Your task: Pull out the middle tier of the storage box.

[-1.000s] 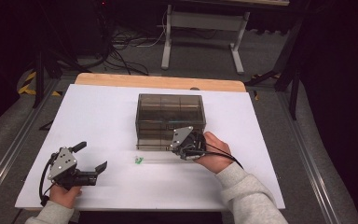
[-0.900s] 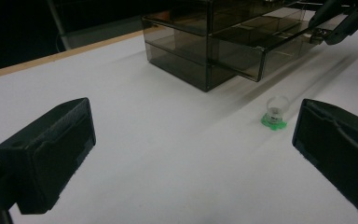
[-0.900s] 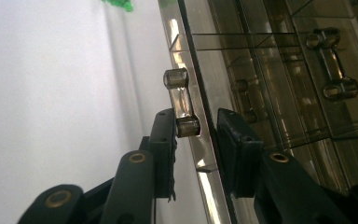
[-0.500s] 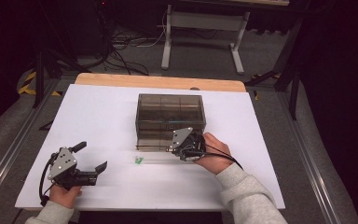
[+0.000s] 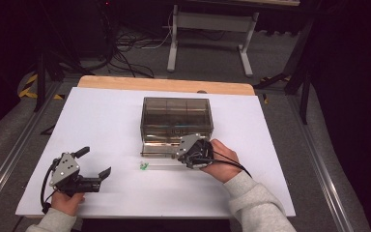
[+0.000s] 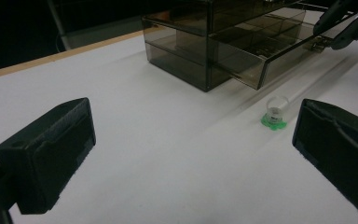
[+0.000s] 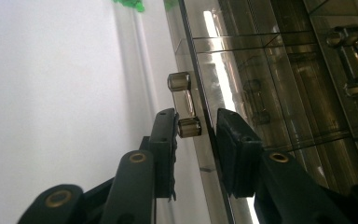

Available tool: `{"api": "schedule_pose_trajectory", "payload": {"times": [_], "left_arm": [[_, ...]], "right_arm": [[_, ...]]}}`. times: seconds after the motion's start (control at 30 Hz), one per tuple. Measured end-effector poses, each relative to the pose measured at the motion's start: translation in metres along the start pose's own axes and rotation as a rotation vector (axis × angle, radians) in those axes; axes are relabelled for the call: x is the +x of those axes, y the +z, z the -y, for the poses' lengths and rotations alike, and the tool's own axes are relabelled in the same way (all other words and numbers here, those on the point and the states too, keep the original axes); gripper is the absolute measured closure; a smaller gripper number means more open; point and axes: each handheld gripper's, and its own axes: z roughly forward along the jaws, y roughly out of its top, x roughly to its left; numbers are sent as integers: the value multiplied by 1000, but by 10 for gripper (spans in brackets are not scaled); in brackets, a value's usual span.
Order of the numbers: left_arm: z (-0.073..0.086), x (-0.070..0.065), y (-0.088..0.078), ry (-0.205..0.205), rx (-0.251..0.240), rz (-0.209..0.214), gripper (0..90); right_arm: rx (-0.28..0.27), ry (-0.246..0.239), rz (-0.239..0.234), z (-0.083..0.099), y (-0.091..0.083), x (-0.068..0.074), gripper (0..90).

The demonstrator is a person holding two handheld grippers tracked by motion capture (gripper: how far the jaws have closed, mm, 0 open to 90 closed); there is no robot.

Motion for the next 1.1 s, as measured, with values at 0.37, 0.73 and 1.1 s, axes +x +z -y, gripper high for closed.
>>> {"api": "schedule_pose_trajectory", "payload": {"times": [0.37, 0.73, 1.1], "left_arm": [[0, 0, 0, 0, 0, 0, 3], [0, 0, 0, 0, 1, 1, 3], [0, -1, 0, 0, 2, -1, 3]], "right_arm": [[-95, 51, 18, -1, -12, 9, 574], [-224, 154, 27, -3, -22, 16, 488], [-264, 210, 35, -9, -22, 20, 466]]}}
